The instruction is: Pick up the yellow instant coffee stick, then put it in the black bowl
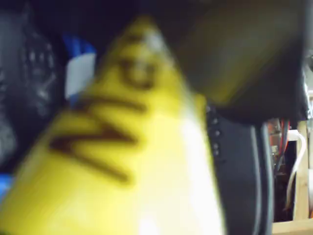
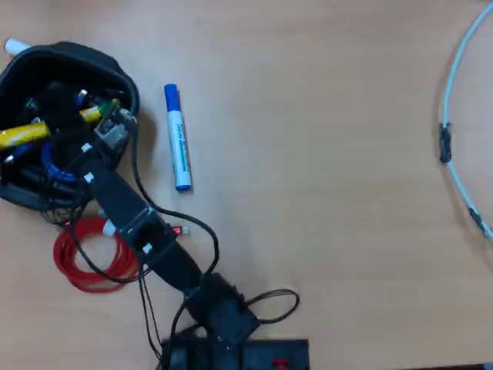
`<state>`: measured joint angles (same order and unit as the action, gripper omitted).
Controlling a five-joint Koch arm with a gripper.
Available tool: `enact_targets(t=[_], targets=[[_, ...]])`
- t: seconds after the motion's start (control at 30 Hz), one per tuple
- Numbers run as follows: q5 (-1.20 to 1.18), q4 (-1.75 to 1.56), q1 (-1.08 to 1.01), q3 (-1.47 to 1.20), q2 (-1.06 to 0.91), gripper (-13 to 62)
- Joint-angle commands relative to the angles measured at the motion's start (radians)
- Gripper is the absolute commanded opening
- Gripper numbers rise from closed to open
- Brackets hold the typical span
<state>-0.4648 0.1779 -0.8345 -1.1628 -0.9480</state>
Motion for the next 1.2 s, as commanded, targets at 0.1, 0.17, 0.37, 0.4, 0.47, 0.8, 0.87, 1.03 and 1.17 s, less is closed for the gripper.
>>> enact_targets(t=[0.1, 0.17, 0.37, 0.4, 0.47, 0.8, 0.87, 1.03, 1.17], targets=[[0.012, -0.002, 0.002, 0.043, -0.025, 27.0], [0.012, 0.011, 0.002, 0.037, -0.026, 30.1], [0.011, 0.011, 0.003, -0.005, -0.025, 31.1], [0.011, 0.014, 0.005, -0.008, -0.025, 31.2], [0.009, 0.048, 0.003, -0.021, -0.037, 31.2], [-0.014, 0.841, 0.009, 0.351, -0.133, 31.9], [-0.017, 0.956, 0.009, 0.474, -0.133, 31.9], [-0.014, 1.109, 0.014, 0.692, -0.124, 31.8], [-0.012, 1.127, 0.017, 0.703, -0.129, 31.8]])
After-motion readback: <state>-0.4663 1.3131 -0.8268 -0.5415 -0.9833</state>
